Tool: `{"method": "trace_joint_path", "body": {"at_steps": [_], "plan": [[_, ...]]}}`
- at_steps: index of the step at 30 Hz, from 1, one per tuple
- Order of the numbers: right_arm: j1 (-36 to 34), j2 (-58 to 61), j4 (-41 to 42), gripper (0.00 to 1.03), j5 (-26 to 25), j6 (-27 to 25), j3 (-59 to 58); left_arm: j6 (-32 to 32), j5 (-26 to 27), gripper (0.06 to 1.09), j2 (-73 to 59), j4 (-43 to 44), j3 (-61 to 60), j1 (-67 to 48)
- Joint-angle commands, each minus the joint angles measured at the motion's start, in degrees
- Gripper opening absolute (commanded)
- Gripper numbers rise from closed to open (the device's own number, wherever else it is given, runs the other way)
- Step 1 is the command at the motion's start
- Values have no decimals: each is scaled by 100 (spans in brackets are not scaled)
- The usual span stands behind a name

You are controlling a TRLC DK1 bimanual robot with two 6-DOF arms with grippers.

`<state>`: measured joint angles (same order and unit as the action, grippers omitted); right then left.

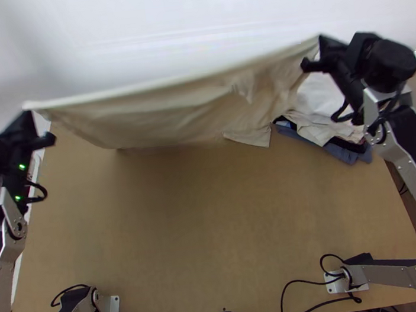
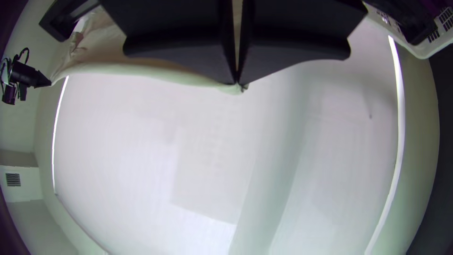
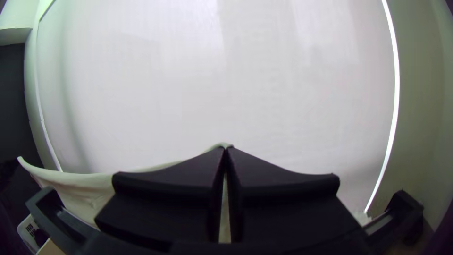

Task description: Fold the t-shirt

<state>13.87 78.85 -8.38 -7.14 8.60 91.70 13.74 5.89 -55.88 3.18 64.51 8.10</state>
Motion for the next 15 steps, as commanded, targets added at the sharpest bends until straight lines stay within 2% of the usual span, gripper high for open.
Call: {"method": "trace_joint_path", "body": {"at_steps": [1,10,15], "plan": [[-7,-115,232,3,-156,-254,586,76,-246,9,103,438,404,-10],[-33,-1100,214,3,-174,-271,1201,-38,-870,9,516,807,1151,-151],[-42,-2084,-445,3,-174,-394,1227,-178,-914,9,965,772,1116,-168]]}}
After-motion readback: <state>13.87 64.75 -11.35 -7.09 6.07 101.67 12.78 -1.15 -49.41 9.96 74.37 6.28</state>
